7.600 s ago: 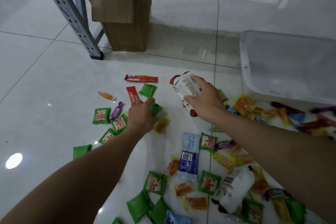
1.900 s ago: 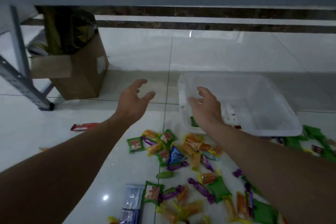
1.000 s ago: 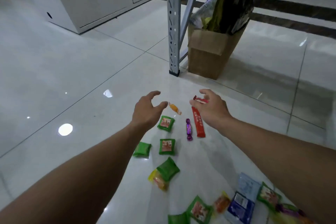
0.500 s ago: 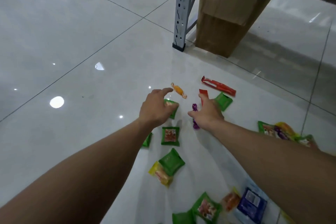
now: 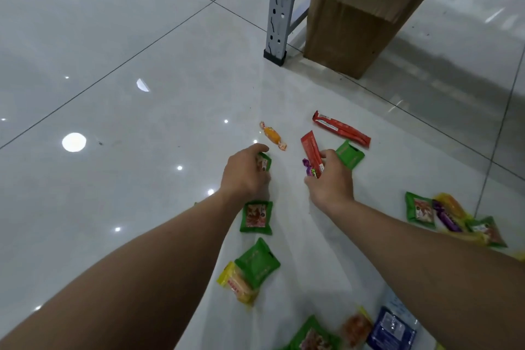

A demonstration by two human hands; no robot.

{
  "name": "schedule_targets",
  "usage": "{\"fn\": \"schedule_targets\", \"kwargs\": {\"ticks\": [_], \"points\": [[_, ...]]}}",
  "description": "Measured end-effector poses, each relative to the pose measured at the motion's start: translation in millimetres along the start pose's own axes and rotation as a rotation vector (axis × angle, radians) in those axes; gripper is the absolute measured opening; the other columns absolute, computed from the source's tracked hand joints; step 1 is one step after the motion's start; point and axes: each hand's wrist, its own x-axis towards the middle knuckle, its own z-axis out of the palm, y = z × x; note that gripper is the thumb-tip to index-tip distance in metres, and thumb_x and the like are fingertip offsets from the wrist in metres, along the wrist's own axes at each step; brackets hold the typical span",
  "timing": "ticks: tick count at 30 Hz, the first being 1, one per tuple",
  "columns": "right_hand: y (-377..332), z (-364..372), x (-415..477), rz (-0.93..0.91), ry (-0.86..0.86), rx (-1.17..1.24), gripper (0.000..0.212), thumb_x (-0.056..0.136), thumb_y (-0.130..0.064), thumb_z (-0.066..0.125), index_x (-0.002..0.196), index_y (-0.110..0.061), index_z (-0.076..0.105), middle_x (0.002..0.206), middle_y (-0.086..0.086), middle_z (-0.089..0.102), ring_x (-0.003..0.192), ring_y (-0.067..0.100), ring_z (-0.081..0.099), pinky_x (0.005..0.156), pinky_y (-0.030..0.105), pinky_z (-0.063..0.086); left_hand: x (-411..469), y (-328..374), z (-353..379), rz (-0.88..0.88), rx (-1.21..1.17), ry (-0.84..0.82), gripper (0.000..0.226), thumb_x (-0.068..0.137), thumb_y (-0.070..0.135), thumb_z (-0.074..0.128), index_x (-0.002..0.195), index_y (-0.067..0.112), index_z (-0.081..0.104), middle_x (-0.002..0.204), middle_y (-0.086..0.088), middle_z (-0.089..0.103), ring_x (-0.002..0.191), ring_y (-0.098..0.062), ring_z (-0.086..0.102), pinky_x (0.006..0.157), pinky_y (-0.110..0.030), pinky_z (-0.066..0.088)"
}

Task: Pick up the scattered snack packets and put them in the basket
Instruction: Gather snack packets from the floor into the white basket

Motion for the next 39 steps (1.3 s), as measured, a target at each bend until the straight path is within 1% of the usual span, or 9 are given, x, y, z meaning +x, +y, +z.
{"fn": "schedule_targets", "kwargs": {"ticks": [4,8,15,19,22,25,28,32,39], "points": [[-1.8,-7.6,-3.6,0.062,0.006,0.157,0.033,0.078,-0.007,0.074,0.103,-0.019,0.056,0.098,0.004,0.065,0.083,0.021,0.063,0.078,0.033,0.054,-8.6,5.5,-1.2,-0.001,-0.122,0.03,0.051,0.082,0.01,0.07,0.128,0.026,0.055,0.127,-0.004,0.056,0.112,-0.026,0.055,0.098,-0.038,0.047],[-11.0,-22.3,-9.6,0.058,0.004,0.288,0.036,0.077,-0.008,0.078,0.099,-0.021,0.052,0.094,0.003,0.065,0.083,0.022,0.067,0.078,0.04,0.058,-18.1,19.7,-5.6,0.02,-0.212,0.074,0.045,0.086,0.005,0.065,0.127,0.023,0.058,0.128,-0.004,0.057,0.114,-0.026,0.055,0.102,-0.041,0.046],[-20.4,-78.4,-27.5,0.011,0.096,0.421,0.047,0.074,-0.015,0.082,0.115,-0.017,0.058,0.102,0.002,0.066,0.086,0.018,0.066,0.082,0.038,0.057,-48.9,70.1,-3.2,0.148,-0.319,0.146,0.037,0.085,0.0,0.066,0.115,0.022,0.064,0.112,-0.002,0.059,0.1,-0.018,0.059,0.091,-0.03,0.053],[-10.2,-130.6,-42.1,-0.004,0.108,0.489,0.044,0.072,-0.015,0.084,0.109,-0.016,0.061,0.1,0.003,0.068,0.077,0.016,0.066,0.061,0.026,0.055,-67.5,116.7,-0.9,0.2,-0.406,0.159,0.034,0.083,0.0,0.068,0.104,0.026,0.065,0.111,-0.004,0.059,0.099,-0.021,0.061,0.085,-0.035,0.057],[8.5,-179.7,-55.2,-0.021,0.161,0.538,0.037,0.07,-0.009,0.084,0.097,-0.02,0.061,0.083,-0.001,0.068,0.068,0.014,0.066,0.052,0.023,0.055,-82.0,158.0,6.9,0.27,-0.435,0.138,0.034,0.082,0.001,0.07,0.099,0.03,0.065,0.108,-0.008,0.061,0.094,-0.025,0.065,0.081,-0.041,0.058],[29.8,-226.3,-64.1,-0.032,0.21,0.577,0.035,0.072,-0.005,0.081,0.094,-0.021,0.059,0.071,-0.009,0.06,0.055,0.004,0.057,0.035,0.011,0.04,-91.1,198.3,22.8,0.332,-0.456,0.109,0.031,0.084,0.0,0.067,0.102,0.026,0.064,0.108,-0.008,0.061,0.085,-0.021,0.066,0.068,-0.033,0.06],[62.3,-274.3,-71.7,-0.015,0.294,0.613,0.031,0.073,-0.005,0.08,0.092,-0.02,0.059,0.078,-0.003,0.063,0.058,0.004,0.057,0.035,0.012,0.038,-107.2,245.5,53.6,0.428,-0.443,0.059,0.03,0.086,0.001,0.065,0.107,0.022,0.062,0.107,-0.008,0.062,0.091,-0.022,0.065,0.065,-0.032,0.059],[110.0,-319.7,-77.0,0.037,0.367,0.672,0.025,0.076,-0.002,0.077,0.079,-0.021,0.061,0.072,-0.005,0.06,0.055,0.004,0.053,0.031,0.009,0.035,-128.6,299.2,98.5,0.53,-0.397,-0.008,0.032,0.084,-0.002,0.066,0.109,0.017,0.063,0.106,-0.007,0.063,0.092,-0.023,0.065,0.08,-0.034,0.057],[198.0,-379.9,-83.1,0.169,0.489,0.688,0.035,0.073,-0.01,0.082,0.099,-0.018,0.06,0.083,-0.001,0.061,0.06,0.006,0.055,0.038,0.013,0.037,-158.4,362.5,176.8,0.607,-0.349,-0.125,0.035,0.083,-0.005,0.065,0.112,0.014,0.062,0.11,-0.007,0.06,0.094,-0.022,0.062,0.073,-0.024,0.057]]}}
